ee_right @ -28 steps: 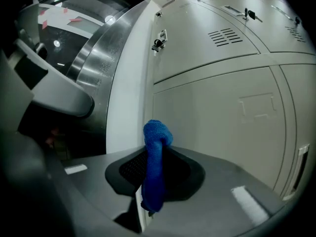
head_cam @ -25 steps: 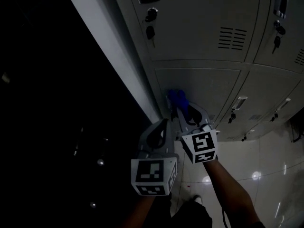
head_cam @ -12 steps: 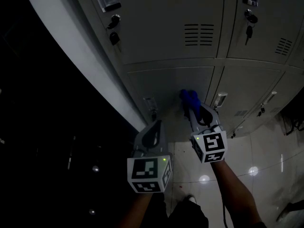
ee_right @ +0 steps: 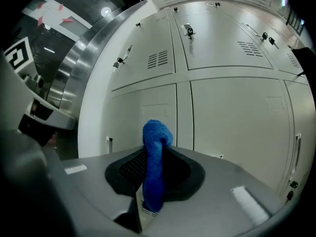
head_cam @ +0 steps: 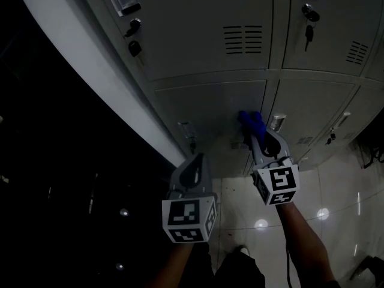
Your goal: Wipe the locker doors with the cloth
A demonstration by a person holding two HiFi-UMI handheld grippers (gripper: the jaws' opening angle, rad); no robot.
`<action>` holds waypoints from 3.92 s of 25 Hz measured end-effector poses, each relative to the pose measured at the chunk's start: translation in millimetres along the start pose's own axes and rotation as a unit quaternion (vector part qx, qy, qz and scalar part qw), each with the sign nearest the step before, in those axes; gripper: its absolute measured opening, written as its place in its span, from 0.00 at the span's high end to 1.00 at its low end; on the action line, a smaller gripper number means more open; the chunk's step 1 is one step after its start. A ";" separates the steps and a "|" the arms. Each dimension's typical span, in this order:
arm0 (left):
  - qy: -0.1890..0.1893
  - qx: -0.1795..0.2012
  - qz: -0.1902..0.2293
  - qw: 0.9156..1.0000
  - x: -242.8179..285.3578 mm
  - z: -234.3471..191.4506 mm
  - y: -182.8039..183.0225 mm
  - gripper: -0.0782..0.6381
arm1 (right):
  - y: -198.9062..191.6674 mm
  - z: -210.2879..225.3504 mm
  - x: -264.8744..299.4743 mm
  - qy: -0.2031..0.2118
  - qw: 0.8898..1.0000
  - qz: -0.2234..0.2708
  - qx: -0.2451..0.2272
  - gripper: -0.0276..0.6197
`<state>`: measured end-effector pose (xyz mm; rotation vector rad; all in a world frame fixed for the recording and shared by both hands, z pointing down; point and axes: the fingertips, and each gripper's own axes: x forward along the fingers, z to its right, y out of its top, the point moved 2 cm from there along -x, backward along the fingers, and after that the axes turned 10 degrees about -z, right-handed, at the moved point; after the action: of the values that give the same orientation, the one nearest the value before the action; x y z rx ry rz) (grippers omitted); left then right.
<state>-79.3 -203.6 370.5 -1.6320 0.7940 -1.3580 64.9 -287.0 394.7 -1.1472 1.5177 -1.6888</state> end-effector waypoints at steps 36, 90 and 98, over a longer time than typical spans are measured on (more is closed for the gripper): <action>0.009 0.007 0.025 1.000 12.3 -58.6 -43.9 0.89 | -45.6 -136.9 74.6 0.086 0.996 0.006 -0.009 0.86; 0.021 0.007 0.034 0.999 31.7 -81.6 -96.6 0.89 | -116.3 -189.5 94.1 0.122 0.993 0.007 0.006 0.86; 0.002 0.008 0.020 1.000 48.0 -54.9 -99.2 0.89 | -120.3 -137.6 76.1 0.080 0.997 -0.002 0.010 0.86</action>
<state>-127.4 -213.3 483.5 -1.5926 0.8113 -1.3376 -77.0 -267.0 531.3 -1.0258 1.5906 -1.8334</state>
